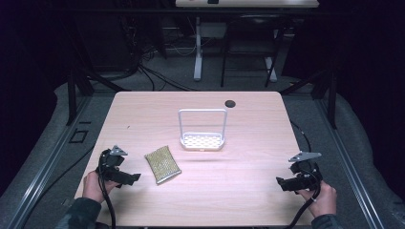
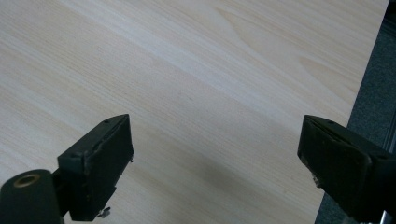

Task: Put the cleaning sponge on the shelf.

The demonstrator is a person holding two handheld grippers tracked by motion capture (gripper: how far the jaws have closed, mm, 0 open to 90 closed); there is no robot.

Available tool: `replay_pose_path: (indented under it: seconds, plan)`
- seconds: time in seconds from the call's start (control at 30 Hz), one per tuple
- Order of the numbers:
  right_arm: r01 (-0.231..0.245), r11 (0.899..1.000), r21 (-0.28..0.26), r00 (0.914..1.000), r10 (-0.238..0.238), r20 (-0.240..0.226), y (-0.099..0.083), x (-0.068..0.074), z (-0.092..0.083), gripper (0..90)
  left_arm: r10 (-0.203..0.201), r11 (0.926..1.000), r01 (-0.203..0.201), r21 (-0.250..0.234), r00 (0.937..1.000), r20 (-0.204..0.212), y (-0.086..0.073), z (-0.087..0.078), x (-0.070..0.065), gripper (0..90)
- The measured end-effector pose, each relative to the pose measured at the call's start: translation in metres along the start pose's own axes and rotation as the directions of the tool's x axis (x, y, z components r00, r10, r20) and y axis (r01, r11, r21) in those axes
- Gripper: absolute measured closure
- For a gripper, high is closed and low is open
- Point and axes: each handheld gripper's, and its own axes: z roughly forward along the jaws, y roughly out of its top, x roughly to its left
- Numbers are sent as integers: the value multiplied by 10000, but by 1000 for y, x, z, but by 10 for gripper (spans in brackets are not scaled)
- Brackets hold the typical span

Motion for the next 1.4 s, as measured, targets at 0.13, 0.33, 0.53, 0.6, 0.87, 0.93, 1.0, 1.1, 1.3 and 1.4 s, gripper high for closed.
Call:
replay_pose_path:
  seconds: [0.13, 0.33, 0.53, 0.6, 0.87, 0.93, 1.0, 1.1, 1.3, 1.4]
  plan:
    - [29, 10000, -10, 10000, -29, -39, 0, -1, 0, 111, 23, 10000, -24, 23, 10000, 67, 2, 0, -1, 2]
    - [50, 10000, -49, 10000, -50, -80, 1, -1, -1, 121, 62, 10000, -61, -54, 9999, 132, 6, 0, -3, 1]
    - [143, 9999, -52, 9998, -143, -125, 2, -1, 0, 130, 77, 9998, -70, -188, 9993, 359, 15, 1, -9, 0]
    - [142, 9999, 26, 9997, -142, -189, 3, -2, 1, 131, 220, 9994, -207, -265, 9986, 485, 24, 4, -13, 0]
    - [21, 10000, -93, 9997, -24, -263, 2, -4, 1, 129, 496, 9980, -471, -433, 9970, 587, 38, 10, -22, 0]
    - [55, 10000, -32, 9997, -56, -255, 3, -3, 1, 126, 499, 9978, -473, -460, 9971, 577, 40, 12, -22, 0]
    - [125, 9999, -30, 9996, -126, -249, 4, -3, 1, 119, 511, 9980, -487, -405, 9968, 609, 43, 15, -22, 0]
    - [85, 10000, 31, 9996, -84, -278, 4, -3, 0, 86, 510, 9978, -480, -457, 9964, 677, 49, 18, -23, 0]
    - [-63, 10000, 52, 10000, 63, -57, 4, -3, 1, 16, 828, 9965, -817, -153, 9918, 976, 60, 34, -29, 0]
    - [-36, 9999, 112, 9999, 37, -113, 5, -3, 1, 12, 935, 9956, -932, -78, 9890, 1148, 64, 38, -32, 3]
